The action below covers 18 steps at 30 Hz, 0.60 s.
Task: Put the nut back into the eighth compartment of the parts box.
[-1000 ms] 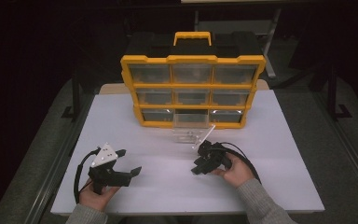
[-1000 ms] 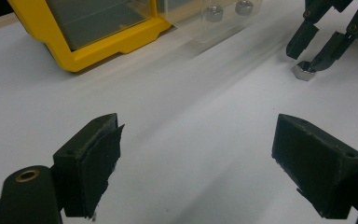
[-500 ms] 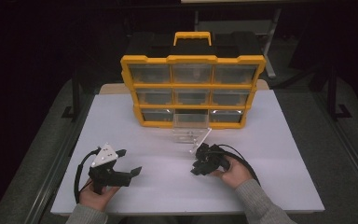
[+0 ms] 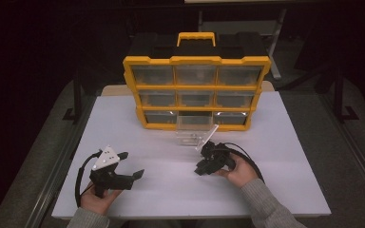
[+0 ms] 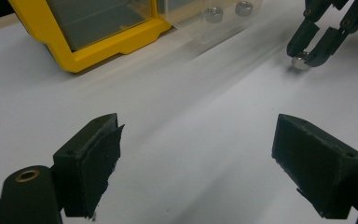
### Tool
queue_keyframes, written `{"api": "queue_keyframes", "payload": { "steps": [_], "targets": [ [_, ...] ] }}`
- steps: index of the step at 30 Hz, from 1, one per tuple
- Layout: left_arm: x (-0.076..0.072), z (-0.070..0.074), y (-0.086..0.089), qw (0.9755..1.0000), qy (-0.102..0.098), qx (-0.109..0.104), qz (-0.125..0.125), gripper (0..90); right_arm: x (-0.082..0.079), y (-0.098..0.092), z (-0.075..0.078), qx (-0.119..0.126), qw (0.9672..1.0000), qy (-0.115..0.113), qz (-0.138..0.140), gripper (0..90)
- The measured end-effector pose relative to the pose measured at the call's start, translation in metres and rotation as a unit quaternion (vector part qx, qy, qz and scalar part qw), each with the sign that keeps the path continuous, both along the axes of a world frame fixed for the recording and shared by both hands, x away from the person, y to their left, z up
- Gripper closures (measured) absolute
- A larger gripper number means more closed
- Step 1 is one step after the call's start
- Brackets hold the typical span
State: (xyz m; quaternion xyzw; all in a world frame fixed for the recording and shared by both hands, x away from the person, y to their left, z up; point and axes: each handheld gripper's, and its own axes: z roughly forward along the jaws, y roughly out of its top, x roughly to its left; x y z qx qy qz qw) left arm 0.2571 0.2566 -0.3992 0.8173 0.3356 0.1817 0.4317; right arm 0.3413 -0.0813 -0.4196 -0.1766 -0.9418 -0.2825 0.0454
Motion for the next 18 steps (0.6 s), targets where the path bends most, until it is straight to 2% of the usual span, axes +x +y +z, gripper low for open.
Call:
{"api": "queue_keyframes", "payload": {
  "steps": [9, 10, 18],
  "targets": [
    [0.0, 0.0, 0.0, 1.0, -0.003, -0.001, 0.0, 14.8, 0.008, -0.001, 0.023, 0.01, 0.9999, -0.011, -0.001, 68.6],
    [0.0, 0.0, 0.0, 1.0, -0.003, -0.001, 0.0, 14.8, 0.009, -0.001, 0.025, 0.013, 0.9999, -0.006, -0.001, 68.6],
    [0.0, 0.001, 0.0, 1.0, -0.002, -0.001, 0.0, 14.8, 0.02, -0.004, 0.047, 0.022, 0.9997, -0.01, -0.005, 68.5]
  ]
}}
